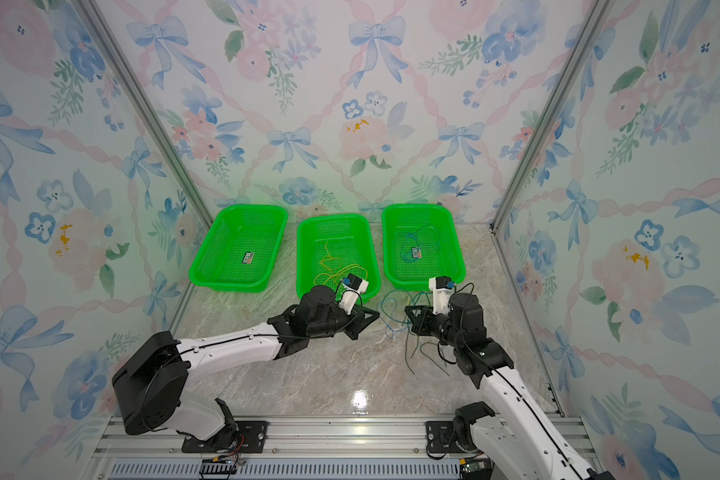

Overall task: Untangle and sort cables by color
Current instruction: Untie the cable.

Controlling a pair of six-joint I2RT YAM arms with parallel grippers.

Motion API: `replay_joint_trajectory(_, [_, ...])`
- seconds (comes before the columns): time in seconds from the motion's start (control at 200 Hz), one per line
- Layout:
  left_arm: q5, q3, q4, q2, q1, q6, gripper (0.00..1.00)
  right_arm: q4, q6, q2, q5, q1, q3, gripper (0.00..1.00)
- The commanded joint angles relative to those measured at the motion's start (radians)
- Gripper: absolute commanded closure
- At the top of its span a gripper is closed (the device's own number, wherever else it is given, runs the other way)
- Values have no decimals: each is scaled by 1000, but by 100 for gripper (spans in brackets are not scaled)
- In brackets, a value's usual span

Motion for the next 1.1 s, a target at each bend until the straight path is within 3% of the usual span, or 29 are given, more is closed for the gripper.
replay_joint_trajectory(0.0, [-4,5,17,-22,14,30,100,38,11,16,3,-6,-21,95])
replay_joint_trajectory(0.155, [-90,-27,-48,-58,33,34,100,-21,16,34,88,-36,-30,76])
replay_joint_trajectory(0.245, [-166,-35,-119,-78,36,58,100,-43,6,68,115,-70,-49,75])
replay_joint_trajectory(0.285, [-189,-43,-137,-91,37,65,100,-45,2,91,114,-83,-60,78])
replay_joint_trajectory(0.37, [-193,-61,-154,-130,39,77,100,-43,-18,151,117,-92,-72,98])
replay_joint_trajectory(0.47, [-217,-61,-190,-185,41,91,100,-44,-34,230,132,-88,-72,97])
replay_joint_trajectory(0.595, [-259,-45,-239,-260,42,120,100,-55,-58,287,153,-39,-48,77])
replay_joint_trajectory(0.735, [-326,-14,-304,-341,44,163,100,-87,-88,287,216,42,0,68])
replay_joint_trajectory(0.92, [-534,37,-415,-420,86,221,100,-60,-154,211,216,90,34,56])
replay_joint_trajectory(1.095, [-417,113,-447,-388,177,234,100,3,-190,135,284,137,64,45])
